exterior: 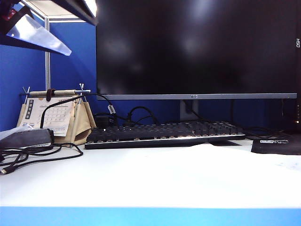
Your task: Put a wrinkled paper upside down.
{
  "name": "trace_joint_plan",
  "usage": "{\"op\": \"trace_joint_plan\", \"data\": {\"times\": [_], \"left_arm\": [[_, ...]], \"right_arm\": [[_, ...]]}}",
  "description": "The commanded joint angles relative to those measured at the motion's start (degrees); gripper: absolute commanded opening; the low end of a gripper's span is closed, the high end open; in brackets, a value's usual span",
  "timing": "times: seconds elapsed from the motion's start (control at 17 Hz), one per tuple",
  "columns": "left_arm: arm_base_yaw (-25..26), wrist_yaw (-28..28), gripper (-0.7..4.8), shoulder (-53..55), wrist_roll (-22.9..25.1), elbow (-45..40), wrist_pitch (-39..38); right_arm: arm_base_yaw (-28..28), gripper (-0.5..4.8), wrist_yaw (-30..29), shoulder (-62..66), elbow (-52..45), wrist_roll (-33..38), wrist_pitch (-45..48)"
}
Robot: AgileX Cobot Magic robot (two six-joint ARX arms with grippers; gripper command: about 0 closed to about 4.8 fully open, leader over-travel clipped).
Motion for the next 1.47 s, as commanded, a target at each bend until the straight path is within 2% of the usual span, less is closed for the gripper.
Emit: {"op": "trace_joint_plan", "data": {"times": [0.06, 0.18, 0.29, 0.47, 0.88, 1.47], "left_arm": [[0.0, 0.5, 4.04, -0.2, 0.2, 0.3, 0.7], [0.0, 0.6, 4.04, -0.2, 2.4, 0.3, 1.5], [0.0, 0.5, 4.04, -0.2, 5.4, 0.3, 2.0], [0.0, 0.4, 4.04, -0.2, 8.8, 0.3, 3.1], [0.0, 0.1, 4.04, -0.2, 8.8, 0.3, 3.2], [0.0, 0.1, 4.04, -0.2, 8.7, 0.3, 1.9]], "right_arm": [[-7.0, 2.81, -9.5, 8.2, 3.5, 0.8, -4.8], [-9.7, 2.98, -11.5, 14.2, 6.9, -3.2, -10.1], [-9.2, 2.98, -11.9, 18.3, 9.7, -7.8, -16.1], [-7.7, 2.98, -12.3, 22.8, 10.0, -7.9, -19.1], [-0.5, 2.97, -5.8, 29.5, 10.0, -9.4, -19.6], [-0.4, 2.97, -6.9, 37.6, 10.0, -9.7, -13.9]]}}
